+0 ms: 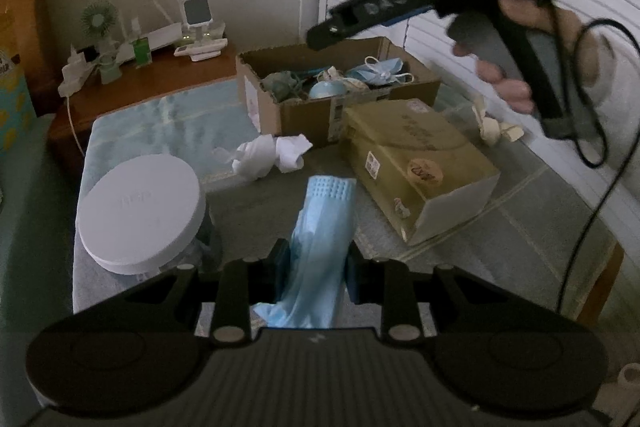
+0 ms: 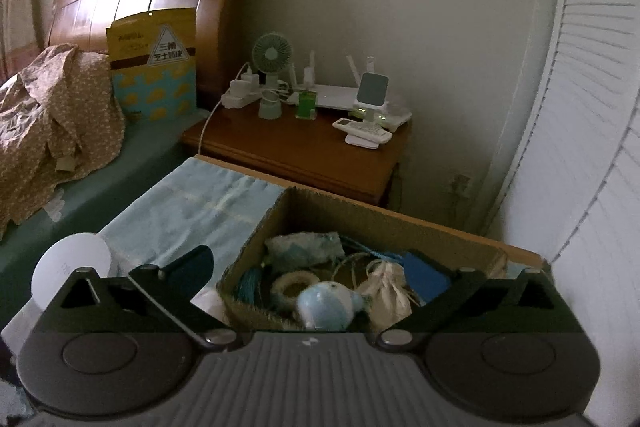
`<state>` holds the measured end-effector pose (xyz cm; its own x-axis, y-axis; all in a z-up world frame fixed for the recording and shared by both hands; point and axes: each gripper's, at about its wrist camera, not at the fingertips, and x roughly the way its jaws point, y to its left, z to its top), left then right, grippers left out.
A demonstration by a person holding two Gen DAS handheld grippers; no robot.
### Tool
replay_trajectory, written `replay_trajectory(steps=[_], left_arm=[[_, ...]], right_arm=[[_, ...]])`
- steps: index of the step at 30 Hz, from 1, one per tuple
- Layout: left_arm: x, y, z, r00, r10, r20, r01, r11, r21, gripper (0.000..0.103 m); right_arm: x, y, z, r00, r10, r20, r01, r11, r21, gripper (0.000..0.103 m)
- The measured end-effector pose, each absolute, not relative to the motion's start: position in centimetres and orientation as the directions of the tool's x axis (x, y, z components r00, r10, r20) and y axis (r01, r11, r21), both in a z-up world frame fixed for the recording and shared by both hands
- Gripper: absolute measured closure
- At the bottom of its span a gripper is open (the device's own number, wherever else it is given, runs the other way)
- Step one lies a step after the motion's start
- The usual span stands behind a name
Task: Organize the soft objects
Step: 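Open the right tool to drop the plush into the cardboard box, then carry the blue mask over the cardboard box with the left tool and release it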
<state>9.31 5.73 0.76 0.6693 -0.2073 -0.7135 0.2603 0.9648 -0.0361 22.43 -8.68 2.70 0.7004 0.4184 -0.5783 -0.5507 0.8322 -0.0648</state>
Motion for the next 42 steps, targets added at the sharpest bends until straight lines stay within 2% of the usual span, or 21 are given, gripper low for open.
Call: replay_trajectory(steps=[12, 20, 33, 42], left_arm=[[10.0, 4.4, 2.5, 0.666, -0.209, -0.716, 0.296, 0.955, -0.003, 0.076], [12.5, 2.6, 4.3, 0.673, -0.235, -0.702, 0.349, 0.937, 0.021, 0.076], [19.8, -0.2, 7.2, 0.695, -0.287, -0.659, 0.401, 0.916, 0.025, 0.076], [26.7, -3.4, 6.5, 0.659, -0.317, -0.682, 0.403, 0.915, -0.035, 0.076]], right_arm=[[15.6, -13.3, 1.2, 0.687, 0.374, -0.623, -0.502, 0.864, -0.035, 0.000], [11.6, -16.6, -0.2, 0.734, 0.319, -0.600, -0.394, 0.919, 0.006, 0.000], [8.6, -20.3, -1.3, 0.772, 0.232, -0.591, -0.278, 0.960, 0.013, 0.000], [8.9, -21.4, -1.9, 0.768, 0.213, -0.604, -0.254, 0.967, 0.019, 0.000]])
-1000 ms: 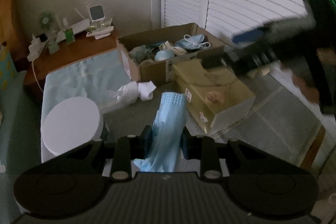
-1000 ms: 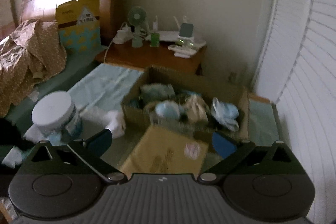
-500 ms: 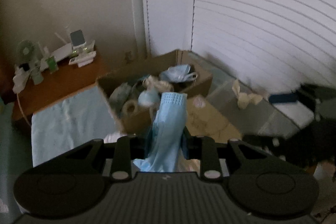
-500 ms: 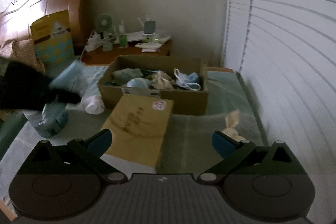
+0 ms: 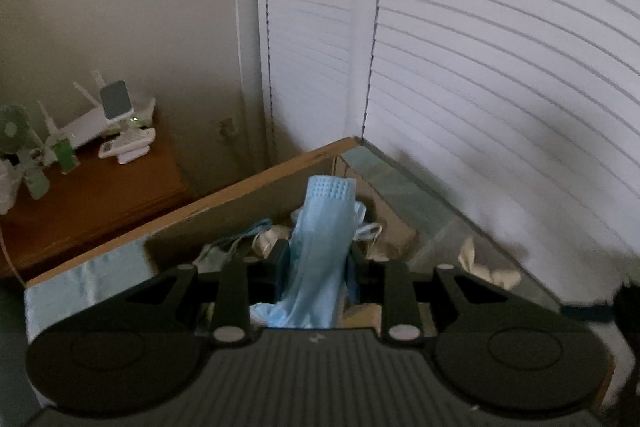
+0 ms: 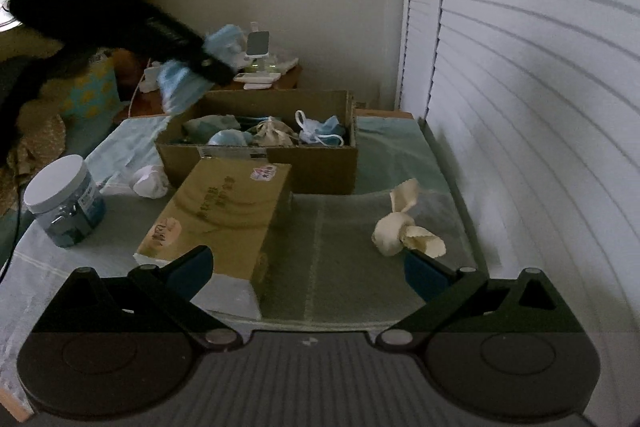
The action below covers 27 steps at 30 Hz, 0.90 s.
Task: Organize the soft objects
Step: 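Carry the blue mask over the cardboard box with the left tool and release it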
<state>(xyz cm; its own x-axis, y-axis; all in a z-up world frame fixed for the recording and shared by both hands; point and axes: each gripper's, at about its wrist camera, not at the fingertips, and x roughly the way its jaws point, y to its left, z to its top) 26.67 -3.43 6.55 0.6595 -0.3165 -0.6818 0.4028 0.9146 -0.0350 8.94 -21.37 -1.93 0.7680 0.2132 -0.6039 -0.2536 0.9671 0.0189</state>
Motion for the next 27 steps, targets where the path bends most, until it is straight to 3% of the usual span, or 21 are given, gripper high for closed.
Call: replay_trajectory(steps=[9, 10, 14, 17, 27], left_arm=[[32.4, -5.2, 4.0, 0.611, -0.315, -0.726, 0.327, 0.936, -0.132, 0.073], [32.7, -5.3, 3.8, 0.618, -0.308, -0.723, 0.310, 0.941, -0.135, 0.068], [33.0, -5.5, 3.5, 0.651, -0.265, -0.712, 0.265, 0.957, -0.114, 0.026], [32.6, -5.2, 3.8, 0.663, -0.247, -0.706, 0.253, 0.962, -0.099, 0.017], [27.1, -2.6, 6.1, 0.707, -0.232, -0.669, 0.288, 0.957, -0.028, 0.010]], right_arm=[[9.3, -22.1, -2.1, 0.769, 0.204, -0.605, -0.241, 0.970, 0.022, 0.000], [9.3, -22.2, -2.1, 0.768, 0.204, -0.606, -0.241, 0.970, 0.021, 0.000], [9.4, -22.4, -2.2, 0.767, 0.200, -0.610, -0.236, 0.972, 0.022, 0.000], [9.3, -22.7, -2.1, 0.770, 0.198, -0.607, -0.231, 0.973, 0.023, 0.000], [8.8, -23.0, -1.8, 0.780, 0.182, -0.598, -0.213, 0.977, 0.021, 0.000]])
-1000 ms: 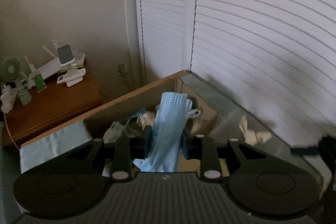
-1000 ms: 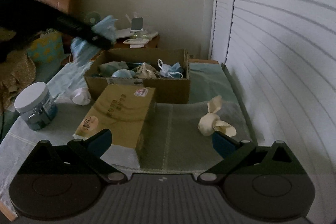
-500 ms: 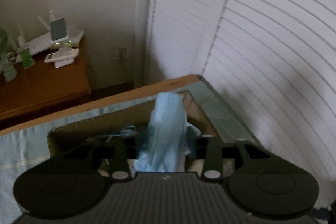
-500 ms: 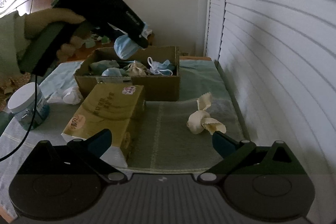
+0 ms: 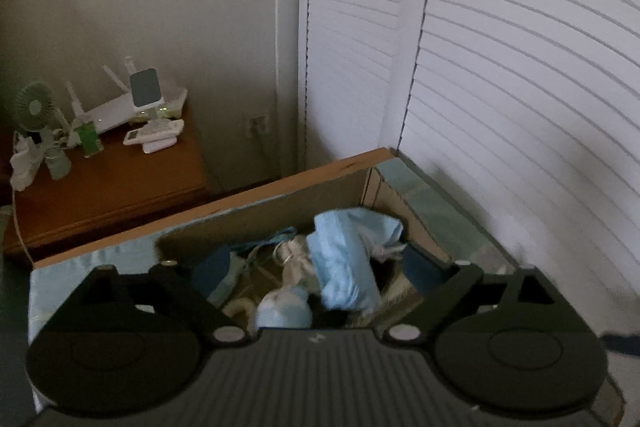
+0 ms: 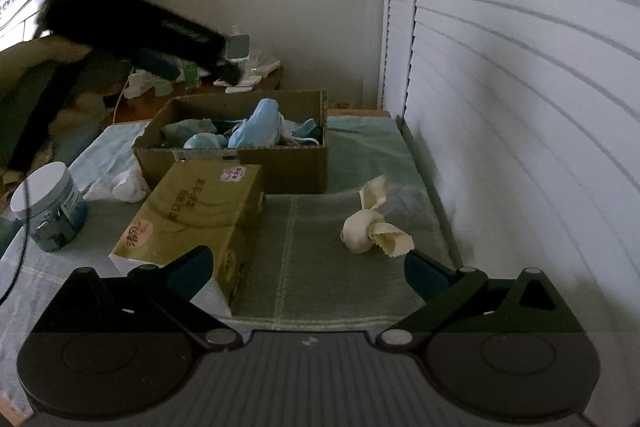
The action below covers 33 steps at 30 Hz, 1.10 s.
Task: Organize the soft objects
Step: 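Carry the blue mask over the cardboard box with the left tool and release it, then move the left tool down onto the white tissue beside the box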
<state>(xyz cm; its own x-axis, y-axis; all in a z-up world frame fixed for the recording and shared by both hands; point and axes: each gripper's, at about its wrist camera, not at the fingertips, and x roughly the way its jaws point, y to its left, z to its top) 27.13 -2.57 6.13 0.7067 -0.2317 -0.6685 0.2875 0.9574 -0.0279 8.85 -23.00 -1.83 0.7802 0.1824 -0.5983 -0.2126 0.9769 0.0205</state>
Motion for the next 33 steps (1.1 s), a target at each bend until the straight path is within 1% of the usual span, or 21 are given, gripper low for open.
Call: replay_trajectory(steps=[7, 13, 17, 25, 30, 33], left_arm=[[23.2, 0.0, 7.5, 0.732, -0.221, -0.645, 0.277, 0.961, -0.015, 0.009], [20.1, 1.7, 7.2, 0.747, -0.205, -0.633, 0.272, 0.962, 0.010, 0.008], [18.9, 2.7, 6.2, 0.735, -0.201, -0.648, 0.281, 0.959, 0.022, 0.008], [18.3, 4.2, 3.9, 0.681, -0.195, -0.706, 0.321, 0.946, 0.049, 0.008], [19.4, 4.8, 3.0, 0.662, -0.171, -0.729, 0.348, 0.932, 0.097, 0.008], [20.6, 5.1, 2.4, 0.633, -0.167, -0.756, 0.370, 0.923, 0.106, 0.008]], right_arm=[[8.1, -23.2, -1.5, 0.790, 0.170, -0.589, -0.201, 0.980, 0.012, 0.000], [7.7, -23.3, -1.5, 0.792, 0.150, -0.591, -0.185, 0.983, 0.002, 0.000], [7.4, -23.3, -1.5, 0.794, 0.134, -0.593, -0.178, 0.984, -0.017, 0.000], [7.6, -23.5, -2.3, 0.779, 0.102, -0.618, -0.157, 0.987, -0.034, 0.000], [8.1, -23.4, -2.9, 0.766, 0.085, -0.638, -0.148, 0.988, -0.046, 0.000], [8.4, -23.2, -3.1, 0.761, 0.081, -0.644, -0.147, 0.988, -0.050, 0.000]])
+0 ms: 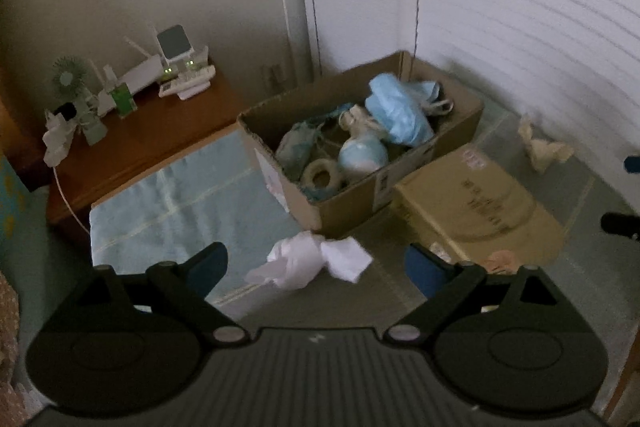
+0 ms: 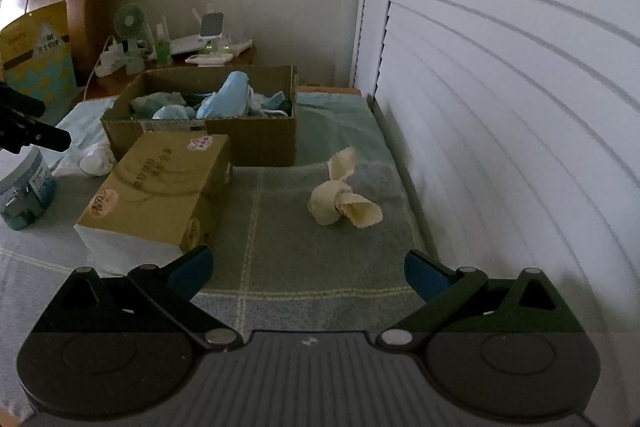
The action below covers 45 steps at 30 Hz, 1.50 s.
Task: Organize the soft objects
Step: 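Move the left tool down onto the white tissue beside the box, then close the left tool on the white tissue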
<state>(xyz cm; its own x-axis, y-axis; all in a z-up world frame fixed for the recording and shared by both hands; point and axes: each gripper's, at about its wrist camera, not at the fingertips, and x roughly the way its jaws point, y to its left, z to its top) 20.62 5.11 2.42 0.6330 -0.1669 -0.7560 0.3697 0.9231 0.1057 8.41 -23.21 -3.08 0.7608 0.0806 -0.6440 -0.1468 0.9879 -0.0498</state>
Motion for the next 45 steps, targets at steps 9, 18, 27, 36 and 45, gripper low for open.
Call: replay_trajectory(steps=[9, 18, 27, 36, 45], left_arm=[[24.7, 5.0, 0.0, 0.533, -0.142, -0.834, 0.421, 0.900, 0.115, 0.008], [26.5, 4.3, -1.9, 0.475, -0.153, -0.866, 0.455, 0.886, 0.093, 0.009], [27.8, 4.2, -3.3, 0.436, -0.132, -0.890, 0.458, 0.884, 0.093, 0.016], [28.7, 4.6, -4.0, 0.402, -0.138, -0.905, 0.439, 0.897, 0.058, 0.024], [28.5, 4.7, -3.7, 0.389, -0.148, -0.909, 0.440, 0.897, 0.042, 0.047]], right_arm=[[9.9, -22.8, -4.2, 0.739, 0.051, -0.671, -0.136, 0.988, -0.075, 0.000], [11.3, -23.4, -5.2, 0.723, 0.025, -0.690, -0.119, 0.989, -0.089, 0.000], [12.2, -23.5, -6.1, 0.711, 0.032, -0.703, -0.124, 0.989, -0.081, 0.000], [12.4, -23.8, -6.2, 0.710, 0.033, -0.704, -0.122, 0.990, -0.077, 0.000], [12.4, -23.9, -6.2, 0.714, 0.036, -0.699, -0.121, 0.990, -0.073, 0.000]])
